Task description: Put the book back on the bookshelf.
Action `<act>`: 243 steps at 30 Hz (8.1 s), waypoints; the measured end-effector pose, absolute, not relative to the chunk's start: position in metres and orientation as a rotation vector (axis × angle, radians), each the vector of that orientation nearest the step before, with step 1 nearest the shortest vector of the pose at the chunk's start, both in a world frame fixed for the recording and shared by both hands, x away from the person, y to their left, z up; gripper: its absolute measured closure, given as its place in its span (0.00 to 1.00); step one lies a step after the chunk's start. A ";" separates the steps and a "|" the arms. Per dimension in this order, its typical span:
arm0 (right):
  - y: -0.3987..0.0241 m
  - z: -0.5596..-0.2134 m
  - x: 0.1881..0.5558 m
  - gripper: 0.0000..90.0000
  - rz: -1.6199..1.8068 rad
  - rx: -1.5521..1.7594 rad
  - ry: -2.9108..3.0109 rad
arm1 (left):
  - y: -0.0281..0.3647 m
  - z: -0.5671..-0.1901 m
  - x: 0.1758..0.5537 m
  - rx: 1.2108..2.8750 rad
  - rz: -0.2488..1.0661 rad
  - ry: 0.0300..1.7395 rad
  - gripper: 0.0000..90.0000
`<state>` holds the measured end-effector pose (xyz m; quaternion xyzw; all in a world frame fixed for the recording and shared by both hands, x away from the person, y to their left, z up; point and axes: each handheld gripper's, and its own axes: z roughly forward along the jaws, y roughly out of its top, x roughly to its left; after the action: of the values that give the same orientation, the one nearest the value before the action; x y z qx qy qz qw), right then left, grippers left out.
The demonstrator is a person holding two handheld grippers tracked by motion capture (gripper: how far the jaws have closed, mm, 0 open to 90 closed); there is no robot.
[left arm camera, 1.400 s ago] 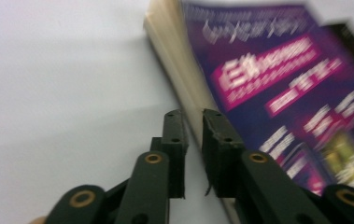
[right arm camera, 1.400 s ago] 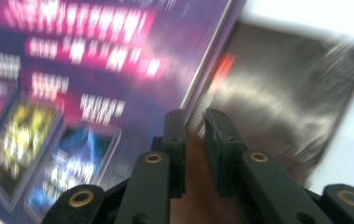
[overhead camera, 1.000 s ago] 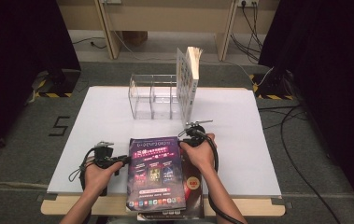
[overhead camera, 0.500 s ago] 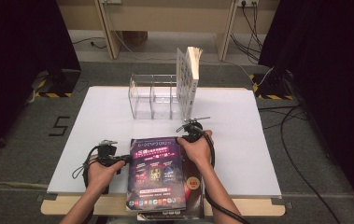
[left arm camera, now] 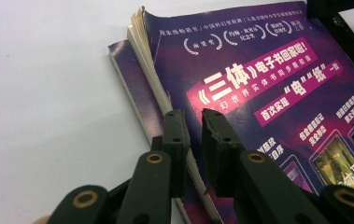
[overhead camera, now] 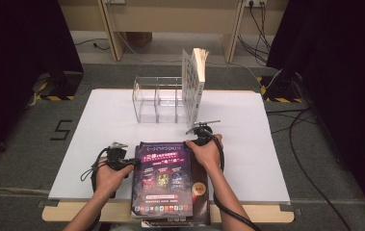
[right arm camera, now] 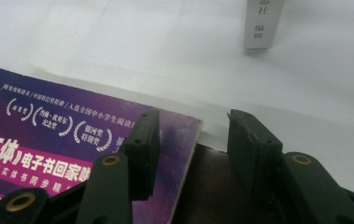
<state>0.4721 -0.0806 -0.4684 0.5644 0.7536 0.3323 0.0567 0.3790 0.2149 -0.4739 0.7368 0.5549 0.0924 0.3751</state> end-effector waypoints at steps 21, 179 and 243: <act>-0.083 -0.474 0.476 0.56 1.075 1.758 2.293 | 0.213 -0.472 0.373 1.888 0.156 1.386 0.79; -0.083 -0.345 0.409 0.93 1.562 1.424 1.875 | 0.245 -0.466 0.349 1.701 0.372 1.371 0.54; -0.036 -0.282 0.479 0.92 1.591 1.273 1.556 | 0.248 -0.473 0.350 1.690 0.376 1.370 0.53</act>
<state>0.4786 -0.0356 -0.2817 0.4759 0.5818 0.5950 0.2848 0.3504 0.2482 -0.4726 0.6836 0.5541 0.1519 0.4502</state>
